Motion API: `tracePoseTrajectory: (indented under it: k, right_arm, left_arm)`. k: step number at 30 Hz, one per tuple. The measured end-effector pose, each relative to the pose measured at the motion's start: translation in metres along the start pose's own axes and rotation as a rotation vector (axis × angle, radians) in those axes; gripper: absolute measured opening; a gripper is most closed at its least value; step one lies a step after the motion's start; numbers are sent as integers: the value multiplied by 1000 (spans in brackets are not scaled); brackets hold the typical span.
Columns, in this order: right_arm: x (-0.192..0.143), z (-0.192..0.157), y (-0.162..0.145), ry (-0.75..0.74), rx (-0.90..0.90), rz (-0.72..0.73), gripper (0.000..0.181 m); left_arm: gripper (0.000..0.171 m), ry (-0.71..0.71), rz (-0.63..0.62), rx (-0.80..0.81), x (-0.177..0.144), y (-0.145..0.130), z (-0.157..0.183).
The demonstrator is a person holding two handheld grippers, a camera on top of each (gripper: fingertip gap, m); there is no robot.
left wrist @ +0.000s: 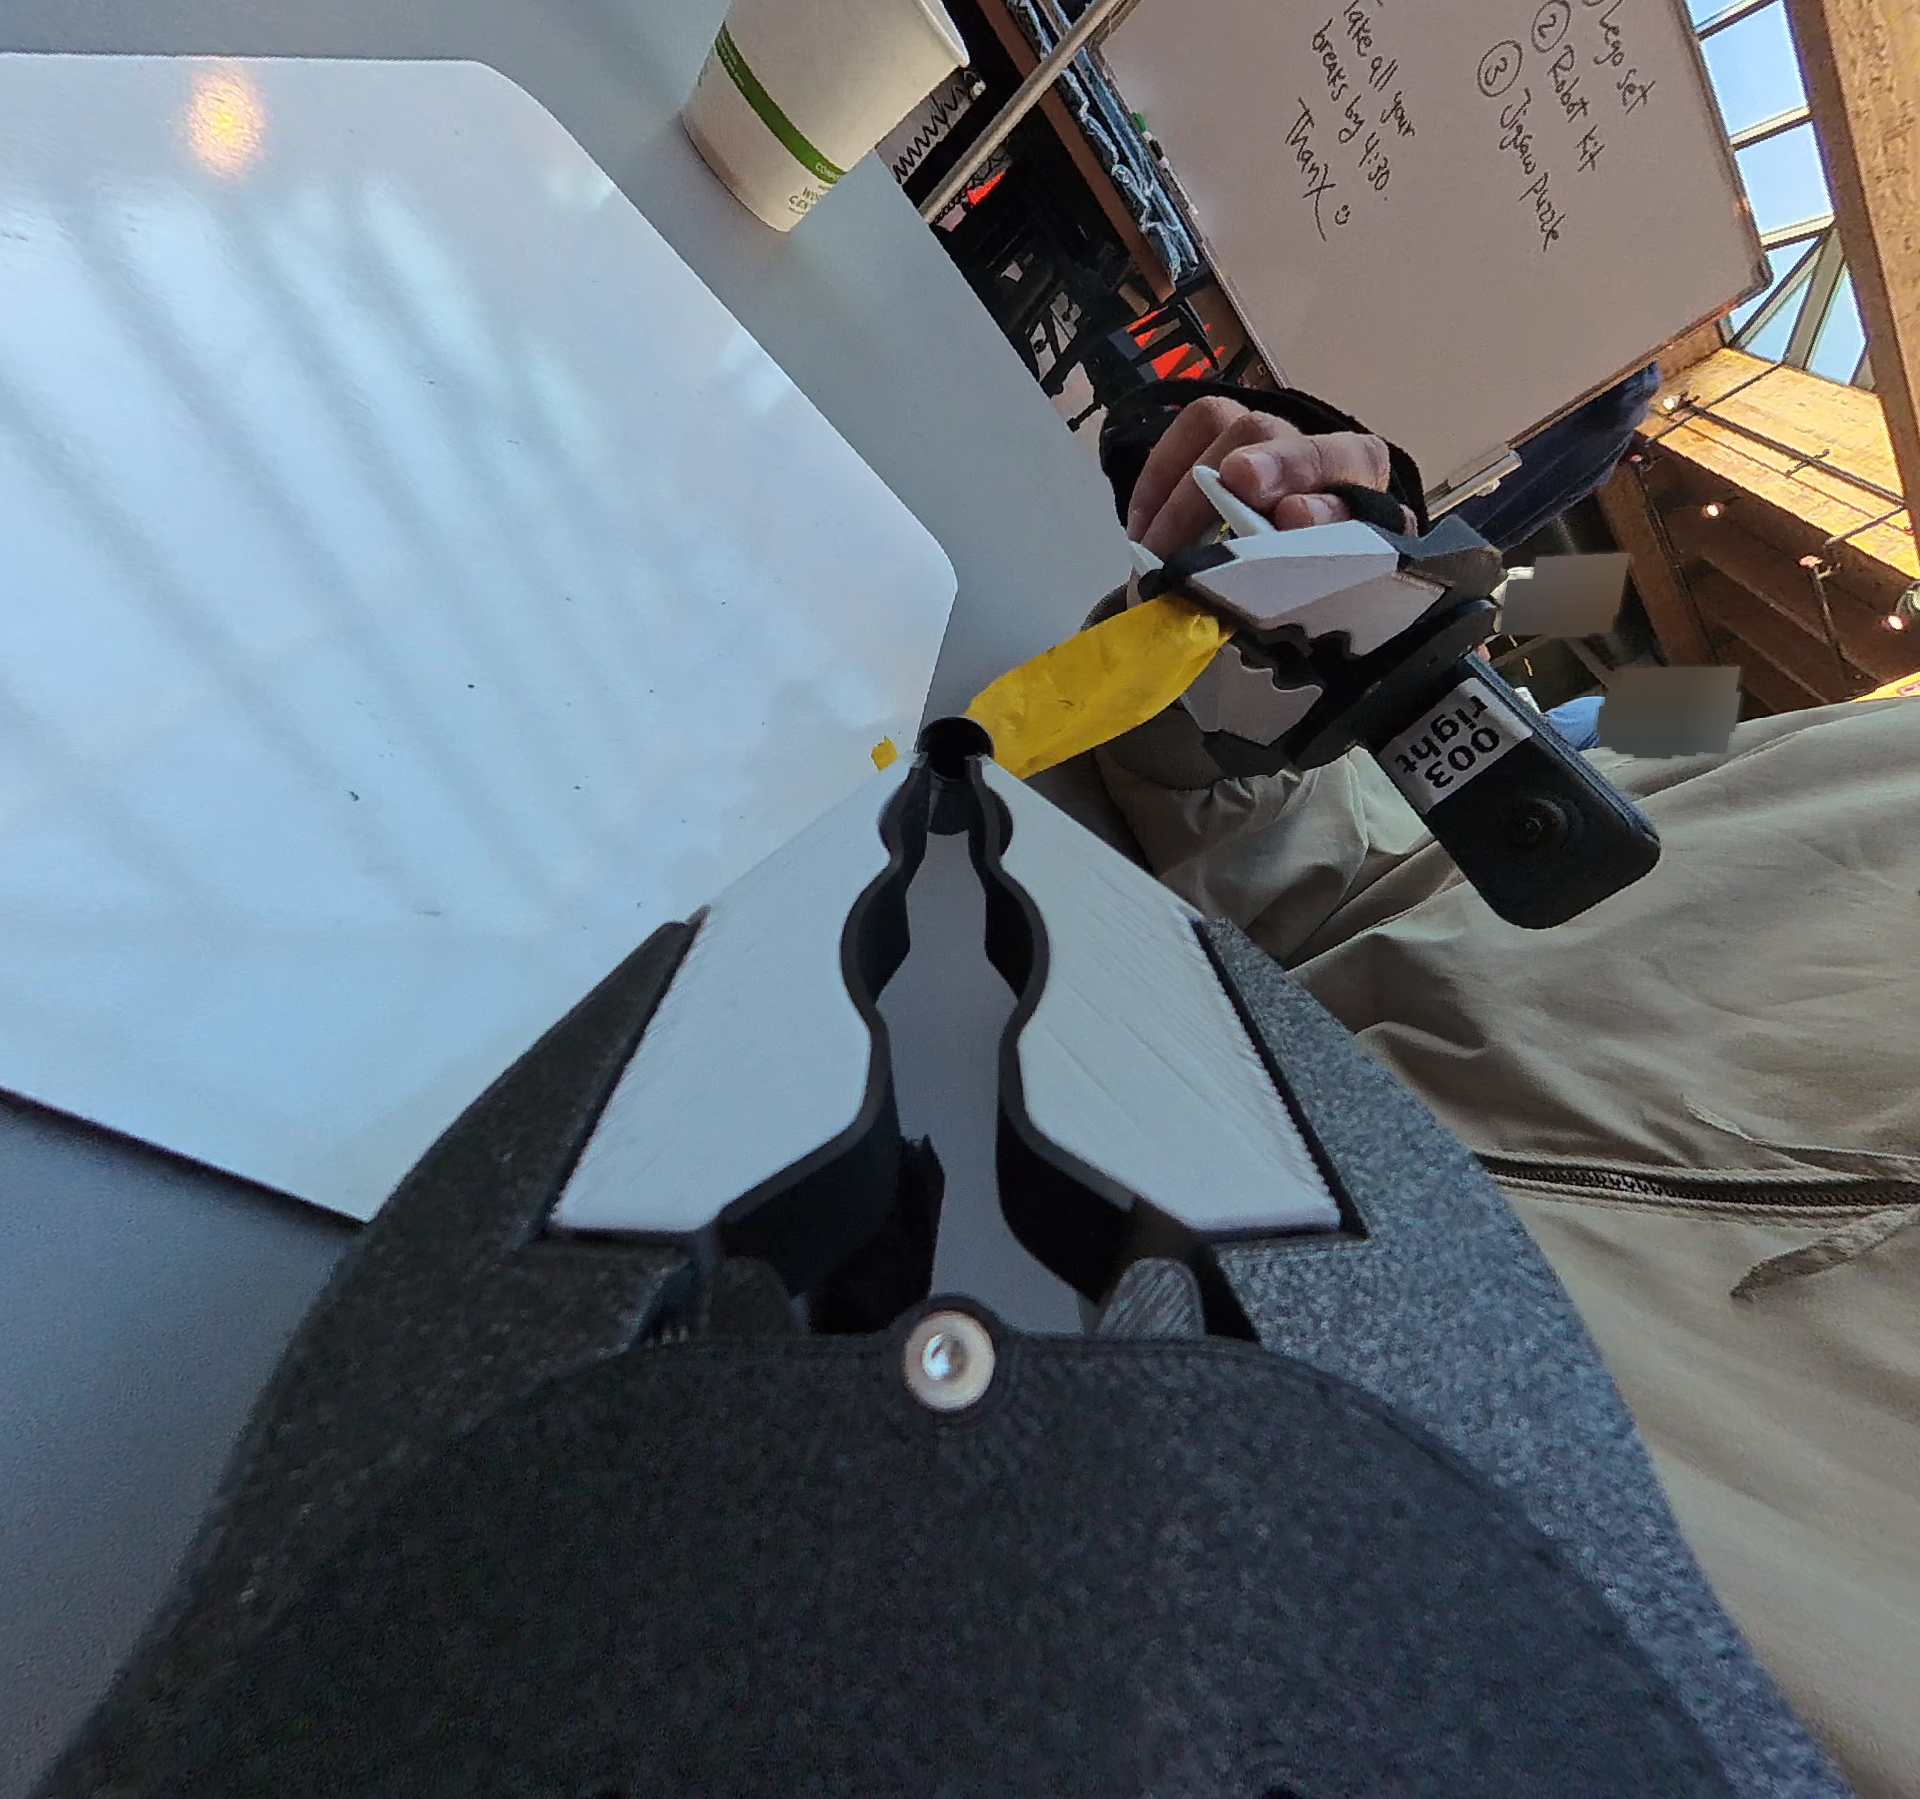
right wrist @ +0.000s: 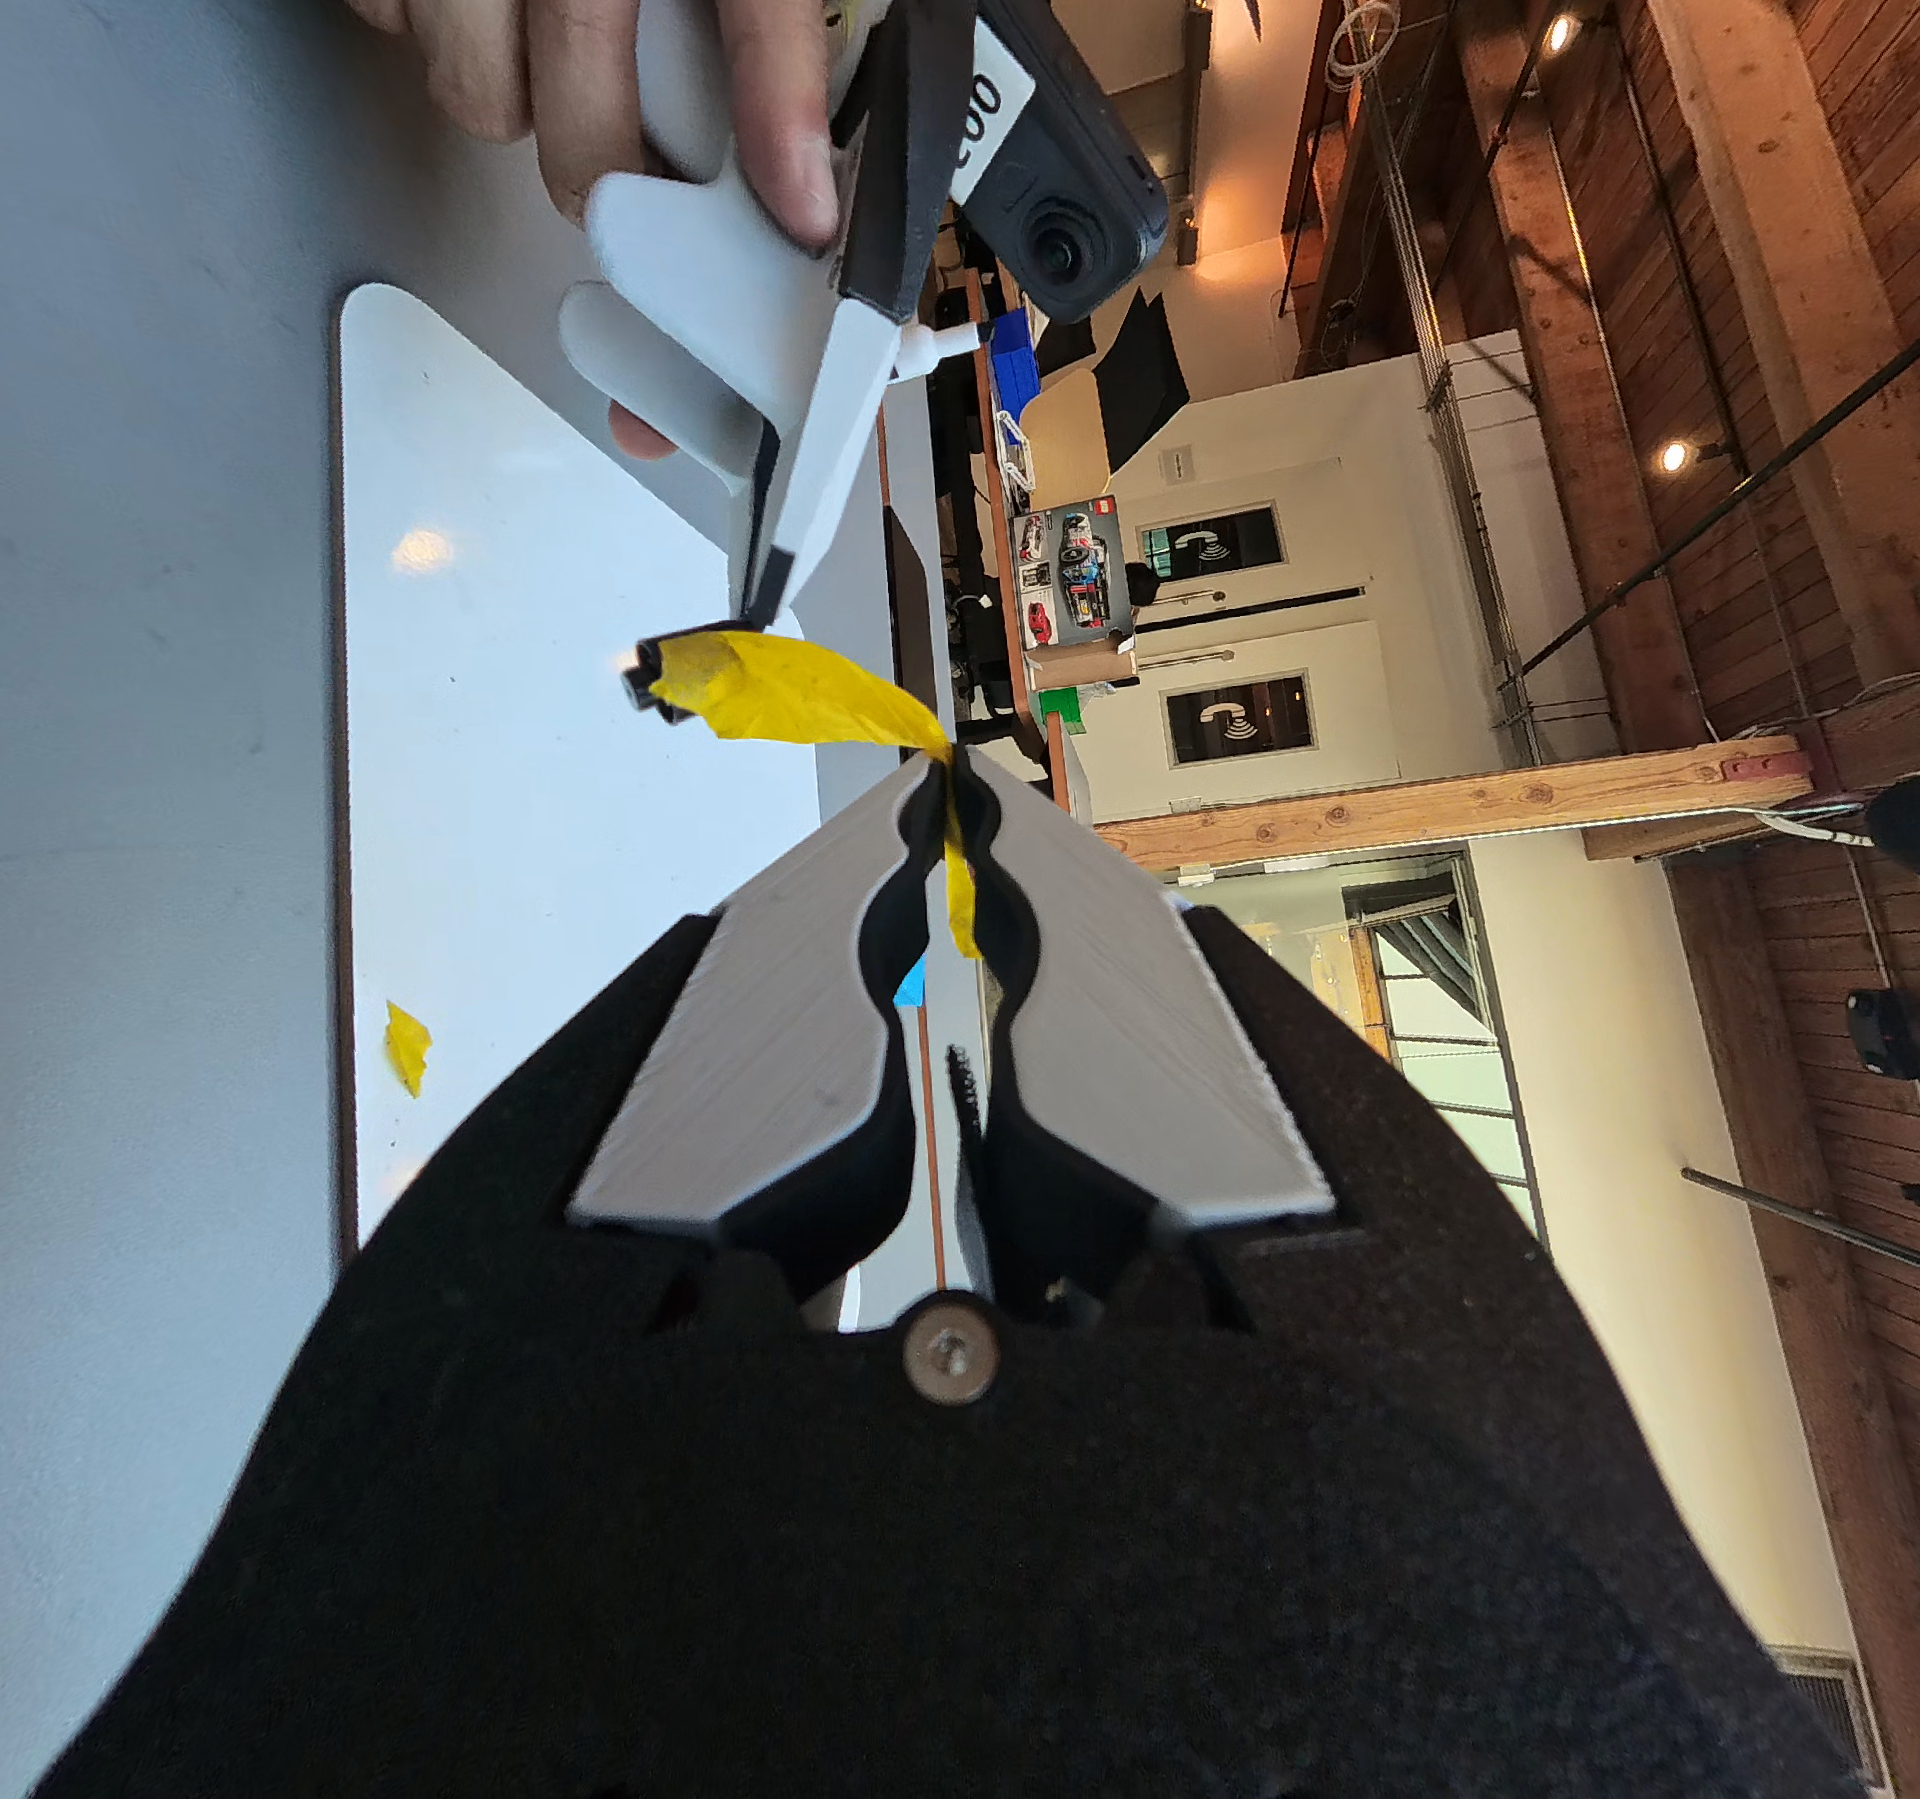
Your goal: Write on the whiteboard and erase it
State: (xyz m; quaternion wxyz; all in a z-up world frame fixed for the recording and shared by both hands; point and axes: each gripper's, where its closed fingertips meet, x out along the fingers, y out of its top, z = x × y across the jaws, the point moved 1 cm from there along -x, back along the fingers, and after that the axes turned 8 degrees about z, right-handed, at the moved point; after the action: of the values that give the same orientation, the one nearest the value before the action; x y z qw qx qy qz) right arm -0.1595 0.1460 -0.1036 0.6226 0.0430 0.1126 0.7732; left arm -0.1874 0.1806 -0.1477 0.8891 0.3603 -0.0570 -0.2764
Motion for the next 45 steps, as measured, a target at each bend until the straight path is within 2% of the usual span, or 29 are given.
tracePoseTrajectory:
  k: [4,12,16,19,21,25,28,30,32,34,37,39,42,43,44,45]
  right_arm:
    - [1,-2,2,6,-3,5,0]
    - [2,-3,3,7,8,5,0]
    - [1,-1,5,-3,5,13,0]
    - [1,-3,6,4,9,18,0]
    - [1,-3,5,10,18,17,0]
    - [-2,-11,-19,89,71,-73,0]
    - [-24,8,-78,32,209,-218,0]
    - [-31,16,-86,13,355,-185,0]
    - [-25,5,-81,84,526,-140,0]
    - [-21,-16,-90,195,714,-200,0]
    - [-30,-26,-112,260,967,-265,0]
    - [-51,-24,-139,236,1043,-383,0]
    - [-108,-30,-180,231,1134,-604,0]
    - [-126,-34,-185,257,1209,-621,11]
    - [-145,-40,-190,295,1310,-652,43]
    - [-165,-45,-200,315,1391,-714,56]
  left_arm:
    - [13,-16,21,-37,-3,5,-1]
    - [12,-47,-33,-47,0,-5,2]
    - [5,-60,-68,-40,2,-12,3]
    - [3,-59,-94,32,3,-17,5]
    - [3,-22,-58,107,0,-10,1]
    - [2,45,141,140,-25,36,-5]
    - [2,68,312,184,-61,76,-1]
    - [2,47,343,218,-69,84,7]
    - [3,1,306,264,-57,74,19]
    - [3,-5,248,284,-44,60,21]
    - [3,3,174,344,-35,43,20]
    - [3,33,148,420,-30,37,20]
    - [4,68,94,517,-23,26,20]
    - [4,72,84,538,-21,23,20]
    - [4,66,71,551,-19,20,22]
    - [4,62,57,562,-17,16,23]
